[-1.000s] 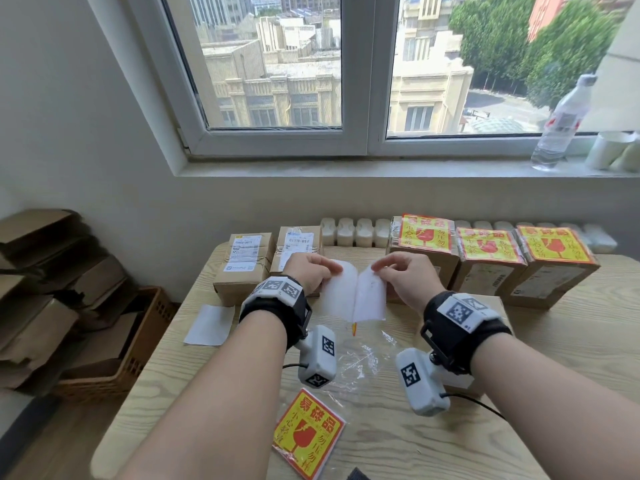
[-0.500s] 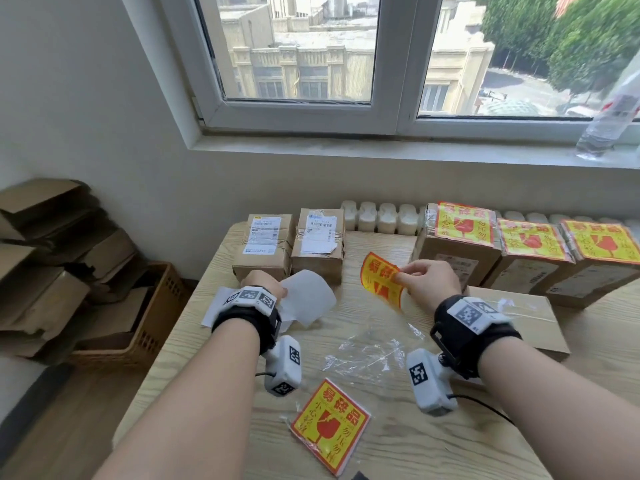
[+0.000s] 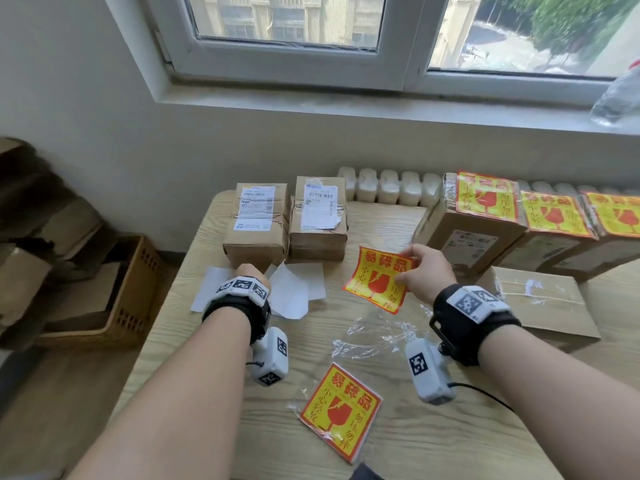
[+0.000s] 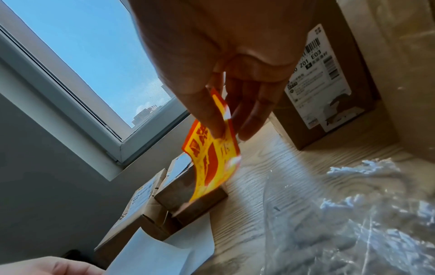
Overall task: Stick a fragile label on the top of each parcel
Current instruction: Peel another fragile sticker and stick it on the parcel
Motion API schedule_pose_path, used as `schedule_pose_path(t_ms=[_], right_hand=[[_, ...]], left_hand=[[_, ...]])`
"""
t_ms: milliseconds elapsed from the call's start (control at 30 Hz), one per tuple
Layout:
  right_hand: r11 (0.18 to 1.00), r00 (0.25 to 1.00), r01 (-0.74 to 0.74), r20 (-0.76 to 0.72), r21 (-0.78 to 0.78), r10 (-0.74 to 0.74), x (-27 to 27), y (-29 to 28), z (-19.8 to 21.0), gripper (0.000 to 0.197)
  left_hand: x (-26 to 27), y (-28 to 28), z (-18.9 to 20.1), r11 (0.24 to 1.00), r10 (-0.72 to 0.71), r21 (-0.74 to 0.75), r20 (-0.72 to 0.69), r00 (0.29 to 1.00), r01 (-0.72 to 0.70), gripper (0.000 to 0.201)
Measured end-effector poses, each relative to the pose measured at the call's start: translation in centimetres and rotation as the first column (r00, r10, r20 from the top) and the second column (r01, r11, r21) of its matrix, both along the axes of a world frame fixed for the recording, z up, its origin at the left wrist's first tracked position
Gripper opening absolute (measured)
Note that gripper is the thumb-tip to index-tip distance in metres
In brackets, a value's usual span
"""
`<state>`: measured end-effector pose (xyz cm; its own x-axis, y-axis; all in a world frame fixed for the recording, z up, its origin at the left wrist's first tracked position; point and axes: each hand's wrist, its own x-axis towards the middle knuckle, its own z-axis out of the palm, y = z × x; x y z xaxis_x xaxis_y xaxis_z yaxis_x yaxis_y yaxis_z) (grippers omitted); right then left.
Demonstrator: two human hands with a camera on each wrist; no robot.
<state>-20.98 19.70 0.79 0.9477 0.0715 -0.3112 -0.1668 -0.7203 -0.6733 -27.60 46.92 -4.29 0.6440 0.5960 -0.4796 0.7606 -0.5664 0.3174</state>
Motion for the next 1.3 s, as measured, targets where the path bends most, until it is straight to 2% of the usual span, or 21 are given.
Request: schedule_pose_path(t_ms=[100, 233, 300, 400, 467, 600, 700, 867, 967, 1067, 1167, 1300], right_hand=[[1.000, 1.000, -0.015, -0.015, 0.014, 0.015, 0.0, 0.1, -0.1, 0.034], [0.998, 1.000, 0.001, -0.015, 0.062, 0.000, 0.0, -0.1, -0.1, 0.039], [0.996, 1.000, 0.013, -0.003, 0.090, -0.013, 0.0, -0.4, 0.2, 0.040], [0.990, 0.999, 0.034, 0.018, 0.135, -0.036, 0.3, -1.2, 1.0, 0.039], [0.984, 0.999, 0.040, 0.025, 0.172, -0.044, 0.5, -2.0, 1.7, 0.037], [0.964, 0.996, 0.055, 0.048, 0.261, -0.070, 0.8, -4.2, 3.5, 0.035], [0.940, 0.993, 0.075, 0.060, 0.333, -0.100, 1.0, -6.2, 4.9, 0.033], [0.912, 0.981, 0.127, 0.083, 0.390, -0.173, 1.0, -9.8, 6.6, 0.037], [0.883, 0.957, 0.191, 0.118, 0.428, -0.264, 0.8, -12.3, 7.0, 0.039], [0.851, 0.918, 0.290, 0.123, 0.439, -0.376, 0.4, -15.1, 7.0, 0.027], [0.865, 0.949, 0.240, 0.082, 0.440, -0.305, -0.1, -17.6, 6.9, 0.017], [0.888, 0.957, 0.208, 0.101, 0.410, -0.271, -0.7, -19.9, 6.4, 0.020]], left_hand=[[0.3, 0.4, -0.4, 0.999, -0.041, -0.022, -0.015, 0.999, 0.041, 0.035], [0.6, -0.2, 0.9, 0.999, -0.030, -0.021, 0.032, 0.999, 0.031, 0.028], [1.1, -1.2, 2.3, 0.993, -0.046, -0.107, 0.096, 0.994, 0.056, 0.020], [2.1, -4.1, 4.8, 0.922, -0.149, -0.320, 0.221, 0.964, 0.216, 0.018], [2.6, -6.5, 6.7, 0.873, -0.191, -0.390, 0.277, 0.942, 0.292, 0.019], [3.7, -10.6, 9.2, 0.832, -0.234, -0.420, 0.327, 0.916, 0.362, 0.026], [4.2, -13.1, 10.4, 0.829, -0.257, -0.402, 0.341, 0.904, 0.388, 0.022], [4.5, -17.0, 12.0, 0.791, -0.170, -0.493, 0.391, 0.905, 0.362, 0.021], [4.5, -19.5, 12.4, 0.763, -0.103, -0.547, 0.423, 0.900, 0.344, 0.017], [4.5, -22.0, 12.7, 0.746, -0.028, -0.581, 0.460, 0.887, 0.325, 0.020], [4.5, -24.2, 12.6, 0.723, -0.023, -0.600, 0.472, 0.881, 0.341, 0.021], [4.2, -27.2, 12.2, 0.703, -0.049, -0.607, 0.479, 0.876, 0.371, 0.017]])
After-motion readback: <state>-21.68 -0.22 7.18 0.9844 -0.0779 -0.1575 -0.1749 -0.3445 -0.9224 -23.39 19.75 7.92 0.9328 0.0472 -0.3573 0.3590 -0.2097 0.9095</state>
